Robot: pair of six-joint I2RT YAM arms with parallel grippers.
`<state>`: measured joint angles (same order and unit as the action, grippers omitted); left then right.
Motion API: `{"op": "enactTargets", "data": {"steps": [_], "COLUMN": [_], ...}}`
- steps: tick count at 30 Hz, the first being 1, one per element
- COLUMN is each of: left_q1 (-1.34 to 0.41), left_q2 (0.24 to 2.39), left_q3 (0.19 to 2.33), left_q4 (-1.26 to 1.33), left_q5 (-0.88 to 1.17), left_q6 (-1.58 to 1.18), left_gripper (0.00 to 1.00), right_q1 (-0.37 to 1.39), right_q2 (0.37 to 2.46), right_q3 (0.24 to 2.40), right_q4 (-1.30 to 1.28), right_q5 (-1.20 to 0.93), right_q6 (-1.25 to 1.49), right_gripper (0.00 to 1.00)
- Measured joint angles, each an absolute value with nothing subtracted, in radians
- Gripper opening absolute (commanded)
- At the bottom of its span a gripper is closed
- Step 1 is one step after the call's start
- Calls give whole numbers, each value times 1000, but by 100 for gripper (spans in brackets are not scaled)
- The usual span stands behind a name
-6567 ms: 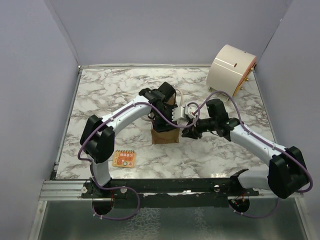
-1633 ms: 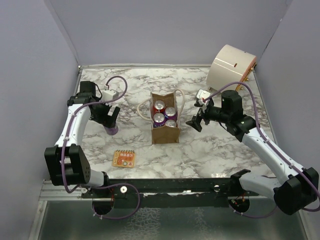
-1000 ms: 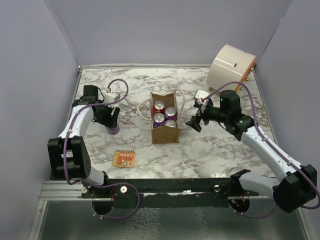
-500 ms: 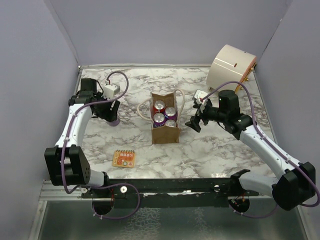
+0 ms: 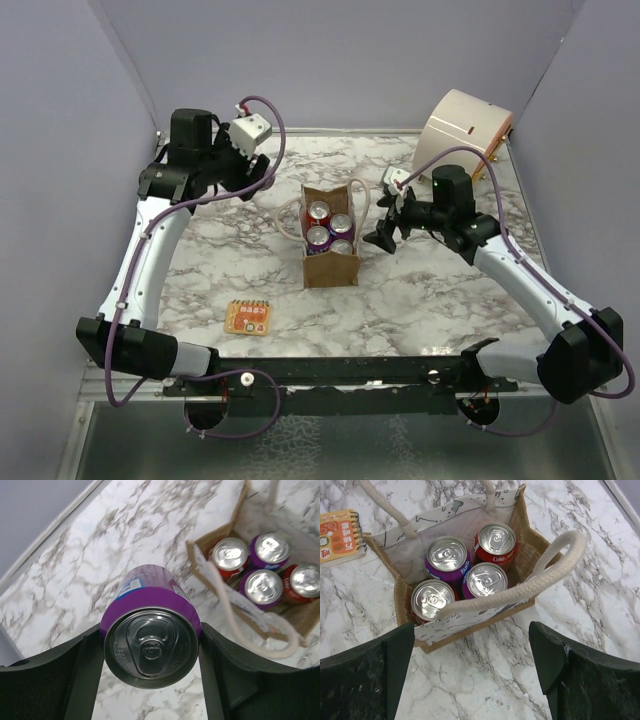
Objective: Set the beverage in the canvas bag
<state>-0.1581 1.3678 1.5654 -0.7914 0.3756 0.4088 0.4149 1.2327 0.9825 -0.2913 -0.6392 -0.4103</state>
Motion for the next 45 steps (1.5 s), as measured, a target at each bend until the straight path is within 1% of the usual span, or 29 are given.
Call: {"op": "enactTargets", "data": {"steps": [3, 7, 10, 15, 18, 24, 34, 41, 45], "left_q1": [-224, -269, -293, -339, -363, -403, -490, -569, -591], "left_q2": [1382, 1412, 1436, 1463, 1472, 1472, 1473, 1472, 1478], "left_q3": [1610, 1661, 1683, 1683, 1677, 1641, 1637, 1555, 1550], "left_q4": [-783, -763, -754, -752, -749, -758, -903, -955, -980], "left_q5": [397, 431, 466, 524, 553, 603, 642, 567, 509], "left_q6": [388, 365, 361, 372, 382, 422, 532, 571, 584], "left_gripper": [0, 0, 0, 0, 0, 0, 0, 0, 0], "right_q1": [415, 415, 415, 415, 415, 415, 415, 415, 415], "right_q2": [1251, 1286, 1319, 1364, 1384, 1388, 1365, 1294, 1266], "right_q3": [999, 1023, 1042, 1074, 1102, 1112, 1048, 1007, 983], "right_q4": [-279, -262, -256, -255, -255, -254, -241, -239, -238], "right_q5": [-653, -684, -703, -732, -750, -764, -781, -799, -806], "right_q6": [-377, -323, -298, -270, -258, -248, -257, -282, -294], "right_gripper": [92, 86, 79, 63, 57, 54, 53, 54, 54]}}
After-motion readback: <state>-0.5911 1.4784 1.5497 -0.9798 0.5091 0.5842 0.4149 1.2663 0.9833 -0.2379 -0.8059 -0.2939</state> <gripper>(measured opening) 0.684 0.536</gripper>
